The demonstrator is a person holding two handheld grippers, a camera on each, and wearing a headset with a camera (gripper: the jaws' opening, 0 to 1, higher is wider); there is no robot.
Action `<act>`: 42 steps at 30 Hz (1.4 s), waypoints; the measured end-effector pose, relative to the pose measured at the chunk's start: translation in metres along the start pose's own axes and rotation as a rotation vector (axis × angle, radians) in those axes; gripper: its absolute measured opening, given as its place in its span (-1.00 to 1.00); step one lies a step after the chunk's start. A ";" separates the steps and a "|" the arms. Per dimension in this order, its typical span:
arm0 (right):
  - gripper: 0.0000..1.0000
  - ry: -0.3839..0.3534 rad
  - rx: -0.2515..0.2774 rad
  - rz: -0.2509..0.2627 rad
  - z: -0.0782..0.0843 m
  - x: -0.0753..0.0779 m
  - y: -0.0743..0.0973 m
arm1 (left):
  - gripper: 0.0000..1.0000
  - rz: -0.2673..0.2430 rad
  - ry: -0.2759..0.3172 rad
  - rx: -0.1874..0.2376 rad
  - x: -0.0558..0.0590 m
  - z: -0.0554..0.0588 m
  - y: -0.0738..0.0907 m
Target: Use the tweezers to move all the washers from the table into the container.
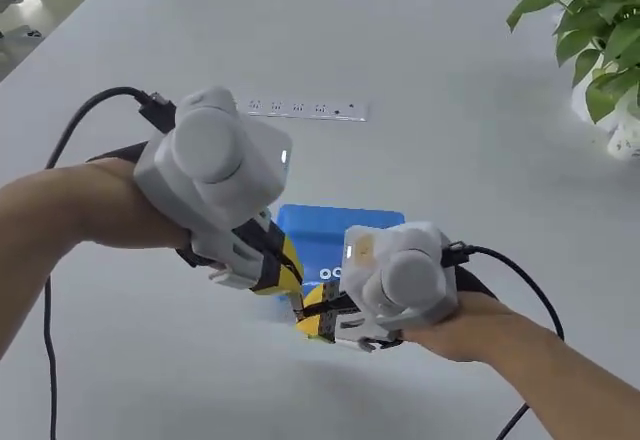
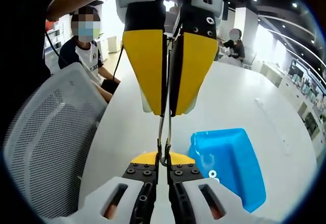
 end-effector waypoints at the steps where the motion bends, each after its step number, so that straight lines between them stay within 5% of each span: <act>1: -0.86 0.002 0.002 0.002 -0.001 0.001 0.001 | -0.88 0.000 -0.001 0.001 -0.001 -0.001 0.001; 25: -0.86 0.019 0.038 0.060 -0.020 0.045 0.011 | -0.88 -0.033 -0.049 -0.001 -0.043 -0.005 0.014; 42: -0.86 -0.011 0.031 0.058 -0.011 0.077 -0.005 | -0.88 -0.032 -0.059 -0.013 -0.071 0.013 -0.001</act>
Point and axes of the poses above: the centre of the closed fingertips' face, and the gripper's own axes: y roughly backward along the fingers, x roughly to its right, z roughly out of its underside, the point moved 3 cm from there along y, roughly backward along the fingers, and after that the axes turned 11 degrees about -y, right-handed, at the moved point
